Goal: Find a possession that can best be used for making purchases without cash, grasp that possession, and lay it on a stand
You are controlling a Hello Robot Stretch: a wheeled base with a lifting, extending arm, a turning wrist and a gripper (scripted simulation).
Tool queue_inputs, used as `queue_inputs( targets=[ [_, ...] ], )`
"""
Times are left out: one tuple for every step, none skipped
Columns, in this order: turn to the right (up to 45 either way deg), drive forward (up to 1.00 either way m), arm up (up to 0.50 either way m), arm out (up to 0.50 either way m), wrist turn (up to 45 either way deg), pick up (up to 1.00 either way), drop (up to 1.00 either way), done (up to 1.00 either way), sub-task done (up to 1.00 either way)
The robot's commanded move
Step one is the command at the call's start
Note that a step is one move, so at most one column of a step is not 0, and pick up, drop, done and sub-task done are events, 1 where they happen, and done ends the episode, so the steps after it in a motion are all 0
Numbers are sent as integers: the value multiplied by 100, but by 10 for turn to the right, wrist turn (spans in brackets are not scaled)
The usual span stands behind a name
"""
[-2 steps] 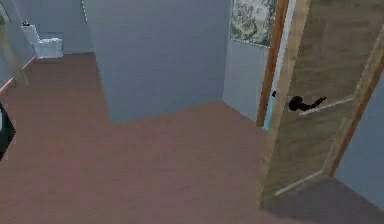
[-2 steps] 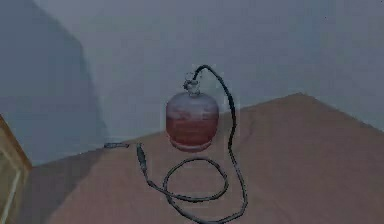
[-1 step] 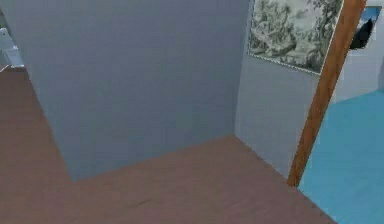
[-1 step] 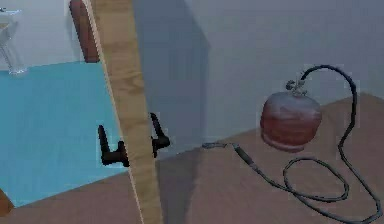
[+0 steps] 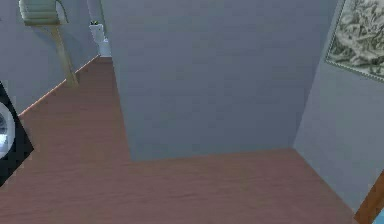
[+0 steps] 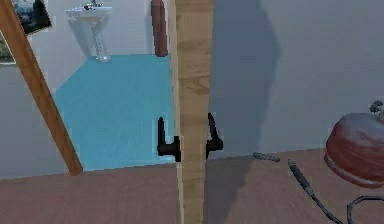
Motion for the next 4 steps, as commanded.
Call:
queue_inputs(
  targets=[
    [0, 15, 0, 0, 0, 0, 0, 0, 0],
    [450, 0, 0, 0, 0, 0, 0, 0, 0],
    [90, 0, 0, 0, 0, 0, 0, 0, 0],
    [0, 35, 0, 0, 0, 0, 0, 0, 0]
  ],
)
